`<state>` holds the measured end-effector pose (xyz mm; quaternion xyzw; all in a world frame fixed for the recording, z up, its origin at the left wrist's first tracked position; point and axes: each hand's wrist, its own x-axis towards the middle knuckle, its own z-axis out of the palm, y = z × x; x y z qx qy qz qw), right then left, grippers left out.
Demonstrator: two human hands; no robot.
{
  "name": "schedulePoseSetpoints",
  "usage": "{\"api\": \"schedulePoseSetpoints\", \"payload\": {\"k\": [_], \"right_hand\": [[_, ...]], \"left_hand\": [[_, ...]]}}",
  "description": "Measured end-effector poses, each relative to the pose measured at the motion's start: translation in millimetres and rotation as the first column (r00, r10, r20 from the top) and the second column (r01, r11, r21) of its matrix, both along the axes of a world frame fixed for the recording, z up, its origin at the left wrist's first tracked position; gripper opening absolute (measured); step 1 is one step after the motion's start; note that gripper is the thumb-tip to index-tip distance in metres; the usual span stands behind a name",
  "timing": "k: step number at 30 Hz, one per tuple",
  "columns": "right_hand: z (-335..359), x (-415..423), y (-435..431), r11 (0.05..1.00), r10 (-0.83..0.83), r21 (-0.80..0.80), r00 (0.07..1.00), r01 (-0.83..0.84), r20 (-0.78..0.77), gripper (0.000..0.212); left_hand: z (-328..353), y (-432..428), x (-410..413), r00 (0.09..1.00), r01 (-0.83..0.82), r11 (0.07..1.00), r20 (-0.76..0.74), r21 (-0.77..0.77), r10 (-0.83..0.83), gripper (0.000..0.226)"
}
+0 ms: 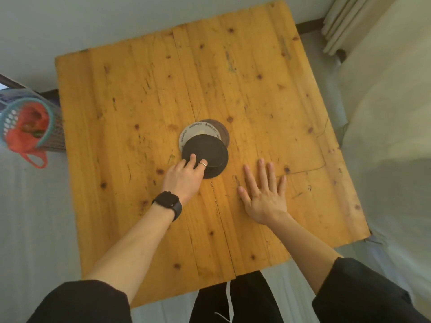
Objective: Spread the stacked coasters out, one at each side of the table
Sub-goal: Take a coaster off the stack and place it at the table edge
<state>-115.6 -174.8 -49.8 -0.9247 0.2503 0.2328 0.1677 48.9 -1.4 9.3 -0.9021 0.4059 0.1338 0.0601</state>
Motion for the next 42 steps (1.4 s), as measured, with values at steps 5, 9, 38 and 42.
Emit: {"api": "schedulePoseSetpoints", "payload": {"k": [5,9,38,42], "right_hand": [[12,9,0,1.0,0.024,0.002,0.995,-0.024,-0.095,0.069],[38,20,4,0.997,-0.032,0.065,0.994,0.039,-0.102,0.068],[45,-91,72,0.672,-0.606,0.527,0.796,0.52,-0.013,0.027],[37,-107,81,0.745,-0.581,0.465,0.808,0.479,0.098,0.018]], "left_hand": [[23,-2,9,0.832,-0.547,0.74,-0.352,-0.391,0.429,0.029],[42,3,-6,0.576,-0.815,0.399,-0.662,-0.421,0.479,0.025],[-15,84,-154,0.256,-0.823,0.528,-0.694,0.208,0.673,0.013],[-11,78,-175,0.39,-0.822,0.546,-0.539,0.163,0.747,0.016]]}}
